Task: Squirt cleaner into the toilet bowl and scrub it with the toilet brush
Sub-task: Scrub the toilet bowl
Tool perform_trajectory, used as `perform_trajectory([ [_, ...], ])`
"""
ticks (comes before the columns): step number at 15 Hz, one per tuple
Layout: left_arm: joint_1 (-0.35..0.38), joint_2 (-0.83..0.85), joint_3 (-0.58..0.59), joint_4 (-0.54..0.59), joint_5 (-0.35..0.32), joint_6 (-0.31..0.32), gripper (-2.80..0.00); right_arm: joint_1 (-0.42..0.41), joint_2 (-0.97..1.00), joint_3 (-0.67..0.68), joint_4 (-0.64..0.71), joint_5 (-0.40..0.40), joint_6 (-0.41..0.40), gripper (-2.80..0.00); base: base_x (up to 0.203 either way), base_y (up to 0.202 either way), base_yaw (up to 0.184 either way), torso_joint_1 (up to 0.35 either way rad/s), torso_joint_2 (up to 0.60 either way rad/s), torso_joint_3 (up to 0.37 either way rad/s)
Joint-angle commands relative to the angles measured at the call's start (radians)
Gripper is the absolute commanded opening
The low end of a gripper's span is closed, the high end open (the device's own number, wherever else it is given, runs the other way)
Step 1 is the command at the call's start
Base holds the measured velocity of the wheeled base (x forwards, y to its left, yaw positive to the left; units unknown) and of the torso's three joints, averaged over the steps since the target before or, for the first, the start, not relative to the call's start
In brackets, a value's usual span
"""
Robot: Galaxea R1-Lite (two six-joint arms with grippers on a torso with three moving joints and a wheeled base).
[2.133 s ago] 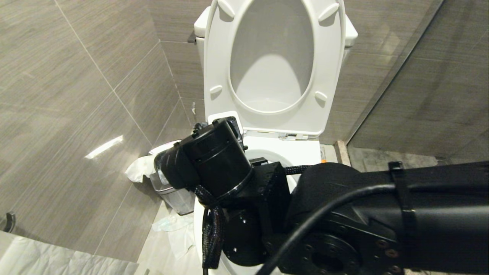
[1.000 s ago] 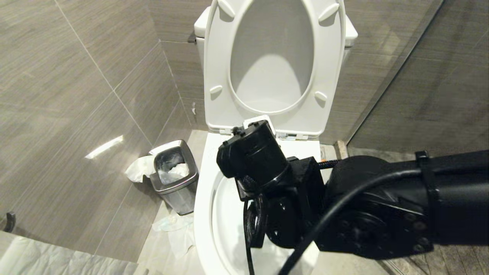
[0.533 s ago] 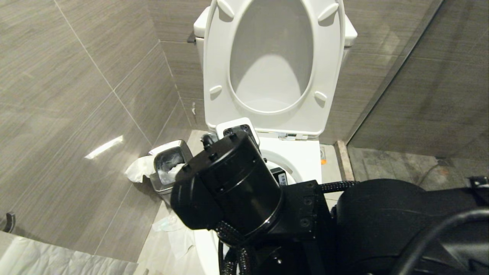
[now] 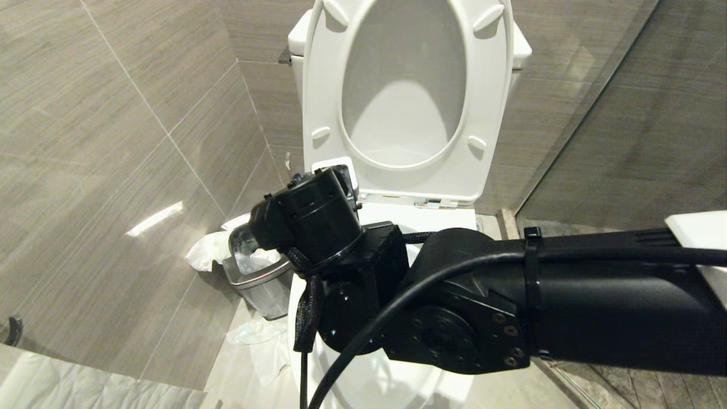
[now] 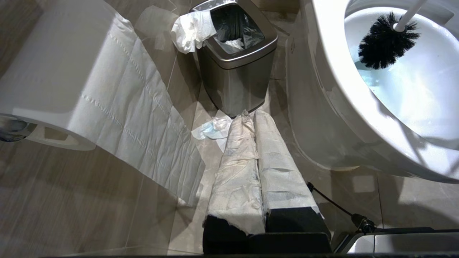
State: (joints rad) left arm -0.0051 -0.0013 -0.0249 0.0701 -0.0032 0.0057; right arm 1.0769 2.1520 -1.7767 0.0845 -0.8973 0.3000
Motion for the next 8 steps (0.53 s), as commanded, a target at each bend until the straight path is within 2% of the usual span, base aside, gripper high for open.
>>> perform_trajectory([
  [1,0.001,0.001,0.0,0.0,0.0,0.0,-2.8,-0.033,0.032,-0.009,0.0,-0.003,0.0,-2.8,0.0,0.0,0.0,0.0,0.0,0.0],
  [8,0.001,0.001,0.0,0.0,0.0,0.0,-2.8,-0.12,0.14,-0.004,-0.034,-0.002,0.027,-2.8,0.0,0.0,0.0,0.0,0.0,0.0],
])
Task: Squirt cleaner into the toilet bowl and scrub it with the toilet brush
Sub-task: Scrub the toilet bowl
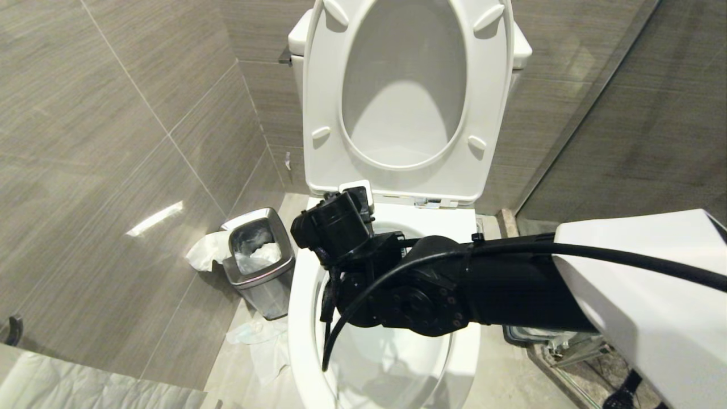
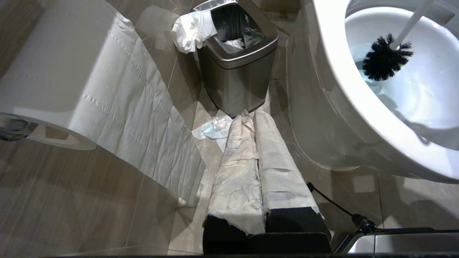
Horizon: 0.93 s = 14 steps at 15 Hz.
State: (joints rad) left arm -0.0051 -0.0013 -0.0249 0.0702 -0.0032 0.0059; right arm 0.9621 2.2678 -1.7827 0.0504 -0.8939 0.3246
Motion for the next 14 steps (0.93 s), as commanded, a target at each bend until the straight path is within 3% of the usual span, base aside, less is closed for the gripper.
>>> perform_trajectory([
  [1,0.001,0.001,0.0,0.0,0.0,0.0,-2.8,-0.005,0.024,0.0,-0.001,-0.005,0.002,-2.8,0.0,0.0,0.0,0.0,0.0,0.0],
  [7,0.001,0.001,0.0,0.0,0.0,0.0,-2.8,-0.005,-0.13,0.003,0.035,-0.007,-0.018,-2.8,0.0,0.0,0.0,0.0,0.0,0.0],
  [11,0.001,0.001,0.0,0.0,0.0,0.0,-2.8,-0.005,-0.291,0.003,0.197,0.011,-0.022,-2.8,0.0,0.0,0.0,0.0,0.0,0.0],
  [14,0.001,0.001,0.0,0.0,0.0,0.0,-2.8,-0.005,-0.377,-0.033,0.359,0.081,-0.031,-2.8,0.0,0.0,0.0,0.0,0.0,0.0],
])
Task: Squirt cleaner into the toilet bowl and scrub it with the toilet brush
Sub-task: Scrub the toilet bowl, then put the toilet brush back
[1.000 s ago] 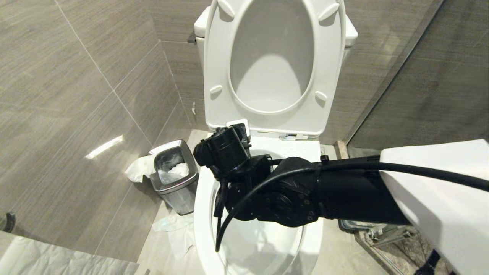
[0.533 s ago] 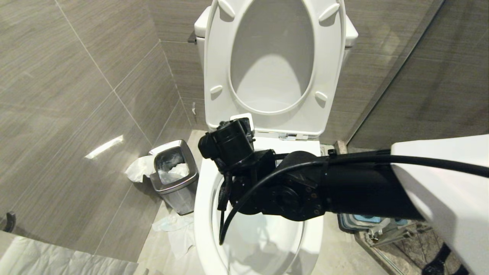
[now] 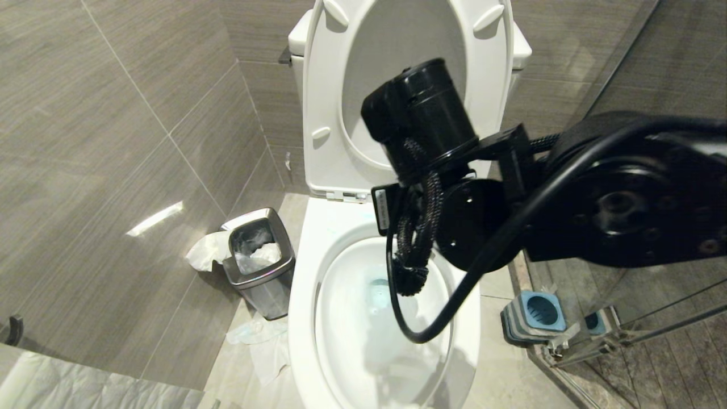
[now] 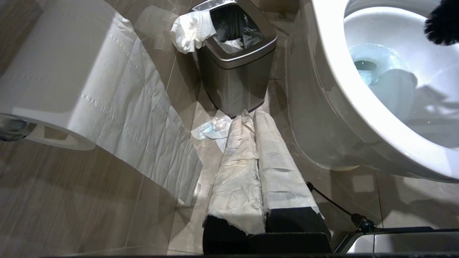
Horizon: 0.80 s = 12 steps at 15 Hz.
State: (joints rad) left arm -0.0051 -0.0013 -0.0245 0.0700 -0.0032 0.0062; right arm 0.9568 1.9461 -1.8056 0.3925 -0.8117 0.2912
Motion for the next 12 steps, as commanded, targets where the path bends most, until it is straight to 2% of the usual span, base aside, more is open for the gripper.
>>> perform_trajectory([
  [1,0.001,0.001,-0.001,0.001,0.0,0.0,-2.8,0.0,-0.064,-0.041,0.041,0.019,0.0,-2.8,0.0,0.0,0.0,0.0,0.0,0.0],
  [4,0.001,0.001,-0.002,0.001,0.0,0.0,-2.8,-0.003,-0.085,-0.127,0.112,0.07,0.002,-2.8,0.0,0.0,0.0,0.0,0.0,0.0],
  [6,0.001,0.001,0.0,0.001,0.0,0.0,-2.8,-0.003,-0.098,-0.126,0.114,0.094,0.006,-2.8,0.0,0.0,0.0,0.0,0.0,0.0],
  [9,0.001,0.001,0.0,0.001,0.0,0.0,-2.8,-0.004,-0.096,-0.138,0.111,0.087,0.007,-2.8,0.0,0.0,0.0,0.0,0.0,0.0],
  [12,0.001,0.001,0.0,0.001,0.0,0.0,-2.8,-0.003,-0.111,-0.138,0.114,0.035,0.026,-2.8,0.0,0.0,0.0,0.0,0.0,0.0],
])
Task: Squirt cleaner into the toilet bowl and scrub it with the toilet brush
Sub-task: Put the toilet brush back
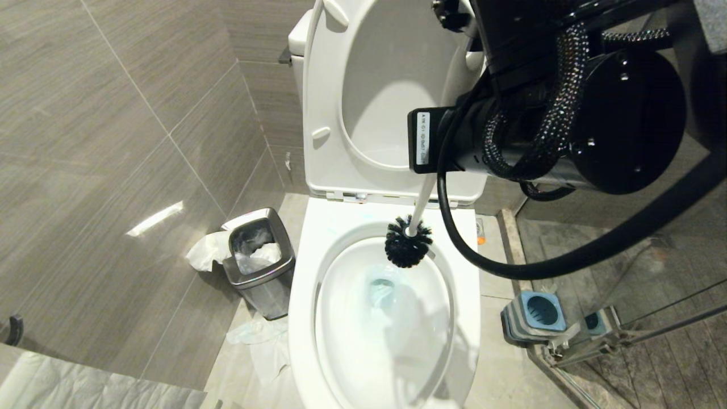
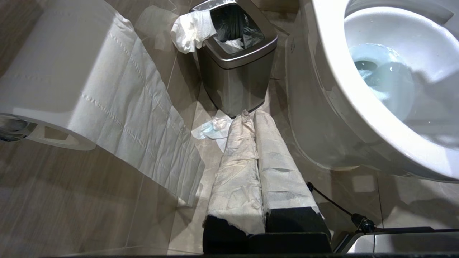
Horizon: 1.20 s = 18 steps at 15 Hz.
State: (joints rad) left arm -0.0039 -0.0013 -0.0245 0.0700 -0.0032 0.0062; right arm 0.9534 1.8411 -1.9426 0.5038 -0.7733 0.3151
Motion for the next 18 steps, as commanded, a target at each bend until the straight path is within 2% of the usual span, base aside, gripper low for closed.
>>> perform_trajectory([
  [1,-0.001,0.001,-0.003,0.001,0.0,0.0,-2.8,0.001,-0.019,0.001,0.005,-0.011,0.002,-2.8,0.0,0.0,0.0,0.0,0.0,0.0],
  [3,-0.001,0.001,0.0,0.001,0.0,0.0,-2.8,0.001,-0.049,0.007,0.033,-0.03,0.002,-2.8,0.0,0.0,0.0,0.0,0.0,0.0],
  [7,-0.001,0.001,0.0,0.001,0.0,0.0,-2.8,-0.001,-0.123,0.008,0.207,-0.071,0.031,-2.8,0.0,0.0,0.0,0.0,0.0,0.0],
  [10,-0.001,0.001,0.0,0.001,0.0,0.0,-2.8,-0.077,-0.136,0.006,0.255,-0.122,0.043,-2.8,0.0,0.0,0.0,0.0,0.0,0.0],
  [13,-0.001,0.001,0.0,0.001,0.0,0.0,-2.8,-0.188,-0.149,0.024,0.257,-0.146,0.059,-2.8,0.0,0.0,0.0,0.0,0.0,0.0],
  [16,-0.001,0.001,0.0,0.001,0.0,0.0,-2.8,-0.281,-0.205,0.173,0.254,-0.126,0.123,-2.8,0.0,0.0,0.0,0.0,0.0,0.0],
  [18,-0.001,0.001,0.0,0.001,0.0,0.0,-2.8,-0.336,-0.271,0.324,0.235,-0.058,0.168,-2.8,0.0,0.0,0.0,0.0,0.0,0.0],
])
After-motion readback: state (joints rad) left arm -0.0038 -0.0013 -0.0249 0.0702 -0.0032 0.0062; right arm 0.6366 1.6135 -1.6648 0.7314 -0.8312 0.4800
